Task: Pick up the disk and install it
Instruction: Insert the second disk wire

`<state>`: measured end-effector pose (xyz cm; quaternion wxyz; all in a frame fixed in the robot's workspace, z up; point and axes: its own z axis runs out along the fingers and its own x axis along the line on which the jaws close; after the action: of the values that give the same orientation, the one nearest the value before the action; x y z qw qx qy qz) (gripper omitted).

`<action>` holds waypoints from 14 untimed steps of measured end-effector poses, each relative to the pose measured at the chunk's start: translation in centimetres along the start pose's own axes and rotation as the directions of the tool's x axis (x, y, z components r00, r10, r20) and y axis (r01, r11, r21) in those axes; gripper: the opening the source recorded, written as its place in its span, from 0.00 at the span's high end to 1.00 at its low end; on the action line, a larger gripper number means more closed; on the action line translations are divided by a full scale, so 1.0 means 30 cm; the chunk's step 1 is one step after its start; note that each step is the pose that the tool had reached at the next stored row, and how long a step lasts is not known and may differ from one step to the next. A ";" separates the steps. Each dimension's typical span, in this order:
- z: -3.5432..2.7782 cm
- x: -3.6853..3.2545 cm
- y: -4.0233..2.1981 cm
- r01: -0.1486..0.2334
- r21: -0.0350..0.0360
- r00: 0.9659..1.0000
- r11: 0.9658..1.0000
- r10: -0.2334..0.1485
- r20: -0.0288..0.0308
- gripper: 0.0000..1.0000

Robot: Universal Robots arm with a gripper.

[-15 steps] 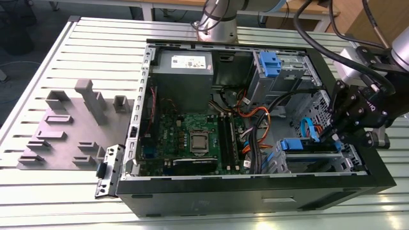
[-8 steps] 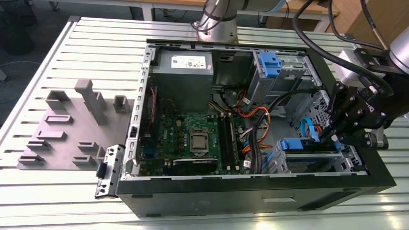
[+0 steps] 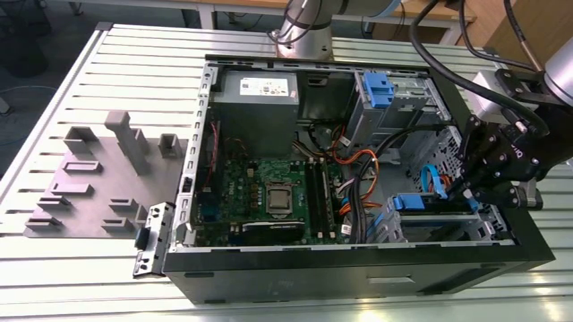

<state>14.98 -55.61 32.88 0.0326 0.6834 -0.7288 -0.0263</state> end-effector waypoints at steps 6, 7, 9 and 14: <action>0.001 0.000 0.000 0.000 0.000 1.000 1.000 0.000 0.001 0.84; 0.002 0.000 0.000 0.000 0.000 1.000 1.000 0.000 0.001 0.83; 0.001 0.000 0.000 0.000 0.000 1.000 1.000 0.000 0.001 0.76; -0.026 0.000 0.002 0.000 0.000 1.000 1.000 0.000 0.000 0.76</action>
<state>14.98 -55.61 33.65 0.0325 0.6834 -0.7288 -0.0263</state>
